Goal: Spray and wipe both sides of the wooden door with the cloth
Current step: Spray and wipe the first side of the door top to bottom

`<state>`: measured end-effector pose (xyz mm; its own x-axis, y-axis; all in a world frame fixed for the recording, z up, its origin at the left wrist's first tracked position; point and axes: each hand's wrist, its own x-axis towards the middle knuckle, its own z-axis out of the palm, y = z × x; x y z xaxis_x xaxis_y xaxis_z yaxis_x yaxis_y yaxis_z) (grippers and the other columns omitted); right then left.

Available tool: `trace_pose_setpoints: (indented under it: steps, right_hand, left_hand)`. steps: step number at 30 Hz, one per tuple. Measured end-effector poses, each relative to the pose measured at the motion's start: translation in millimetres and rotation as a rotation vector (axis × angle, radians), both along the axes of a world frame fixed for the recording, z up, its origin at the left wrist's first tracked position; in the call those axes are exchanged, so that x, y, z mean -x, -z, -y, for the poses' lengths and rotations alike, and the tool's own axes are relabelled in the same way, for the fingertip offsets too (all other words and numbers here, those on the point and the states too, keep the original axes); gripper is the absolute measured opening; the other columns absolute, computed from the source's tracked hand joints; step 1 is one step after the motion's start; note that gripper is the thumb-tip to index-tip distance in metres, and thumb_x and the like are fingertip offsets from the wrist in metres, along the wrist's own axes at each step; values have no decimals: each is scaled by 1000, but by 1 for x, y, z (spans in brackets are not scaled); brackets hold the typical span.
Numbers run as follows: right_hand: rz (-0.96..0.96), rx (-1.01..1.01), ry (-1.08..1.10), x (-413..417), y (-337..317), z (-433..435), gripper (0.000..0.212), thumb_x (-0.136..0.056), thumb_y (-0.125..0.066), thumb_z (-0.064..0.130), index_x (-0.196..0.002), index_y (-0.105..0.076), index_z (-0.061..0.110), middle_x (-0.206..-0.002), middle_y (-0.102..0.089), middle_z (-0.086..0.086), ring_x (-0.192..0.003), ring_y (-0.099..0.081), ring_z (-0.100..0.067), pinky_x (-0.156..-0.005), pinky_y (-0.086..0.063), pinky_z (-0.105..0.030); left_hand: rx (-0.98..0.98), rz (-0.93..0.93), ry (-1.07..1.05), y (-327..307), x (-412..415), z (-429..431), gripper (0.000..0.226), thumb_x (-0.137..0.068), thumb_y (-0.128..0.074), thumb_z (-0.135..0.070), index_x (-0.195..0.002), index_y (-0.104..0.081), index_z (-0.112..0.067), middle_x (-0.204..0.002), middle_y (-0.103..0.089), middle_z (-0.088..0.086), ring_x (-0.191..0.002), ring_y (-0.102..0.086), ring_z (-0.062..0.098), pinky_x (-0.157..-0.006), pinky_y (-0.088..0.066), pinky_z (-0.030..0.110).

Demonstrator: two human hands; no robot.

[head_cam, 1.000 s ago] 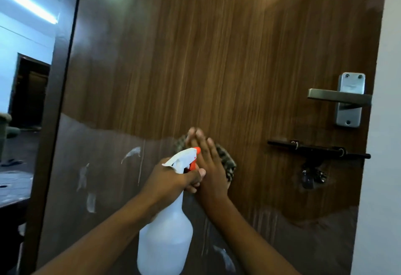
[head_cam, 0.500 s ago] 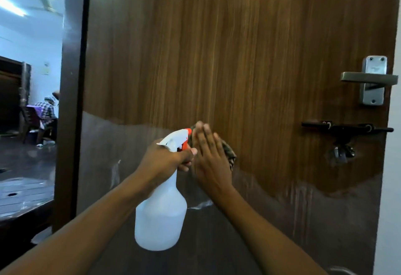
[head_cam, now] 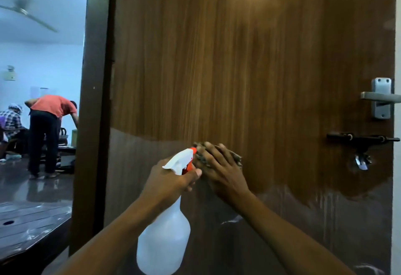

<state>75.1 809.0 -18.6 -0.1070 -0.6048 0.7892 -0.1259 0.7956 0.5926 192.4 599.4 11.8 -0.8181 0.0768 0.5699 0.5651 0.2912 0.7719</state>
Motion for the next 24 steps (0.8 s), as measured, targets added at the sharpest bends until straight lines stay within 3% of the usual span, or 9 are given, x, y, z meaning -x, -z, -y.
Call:
trace_pose_setpoints:
  steps: [3,6,8,10,12,16,20,22,24]
  right_hand:
    - [-36,138,100,-18,25,-28,73,-87,-55,5,-154,-38,28,-163,-29,-3,-151,-24,-32,-118,-23,-61]
    - [-32,470,138,-17,14,-22,63,-95,-48,17,-155,-32,27,-164,-23,-6,-152,-16,-36,-117,-21,-63]
    - [-22,576,113,-6,-16,15,63,-98,-46,22,-158,-27,25,-167,-16,-8,-153,-8,-37,-120,-13,-61]
    - [11,461,68,6,-35,60,64,-96,-47,21,-157,-30,24,-167,-16,-8,-153,-8,-37,-122,-11,-58]
    - [31,219,39,18,-27,90,63,-95,-53,25,-156,-35,24,-166,-21,-7,-153,-14,-35,-122,-16,-56]
    - [42,-106,32,11,28,64,64,-95,-58,28,-155,-34,29,-165,-22,-3,-152,-20,-31,-120,-24,-54]
    - [-45,190,51,9,11,50,53,-101,-50,39,-152,-41,31,-161,-32,-4,-148,-31,-33,-113,-32,-57]
    - [-72,326,0,19,-21,87,52,-103,-46,39,-153,-40,29,-162,-31,-5,-148,-30,-34,-116,-29,-56]
    - [-51,317,-79,32,-48,140,52,-102,-46,41,-152,-42,27,-162,-31,-5,-149,-27,-34,-119,-24,-53]
  left_hand:
    - [-19,21,6,12,5,21,46,-80,-68,-40,-121,-57,-24,-89,-70,-4,-77,-69,15,-79,-58,28]
    - [-20,59,-18,19,12,38,46,-78,-69,-42,-119,-58,-22,-94,-69,-2,-79,-69,17,-82,-58,32]
    - [-27,69,-29,19,15,46,47,-79,-69,-40,-120,-56,-23,-98,-68,-1,-79,-68,17,-79,-58,28]
    - [-26,56,-43,16,16,54,46,-80,-68,-39,-122,-56,-23,-97,-69,-1,-76,-69,16,-75,-56,23]
    - [-22,35,-64,11,17,63,45,-82,-67,-39,-123,-57,-23,-92,-70,-3,-73,-69,14,-72,-55,20]
    - [-38,54,-95,10,20,77,49,-83,-67,-37,-128,-53,-24,-100,-68,-1,-72,-68,12,-64,-50,14]
    - [-73,82,-143,18,23,90,49,-81,-69,-34,-126,-51,-23,-104,-63,-4,-79,-64,14,-63,-49,14]
    - [-71,58,-160,19,26,95,46,-80,-69,-34,-122,-52,-27,-115,-63,-1,-92,-64,19,-78,-53,22]
    - [-71,44,-166,16,28,101,43,-80,-69,-35,-119,-55,-25,-117,-65,5,-98,-66,23,-90,-54,32]
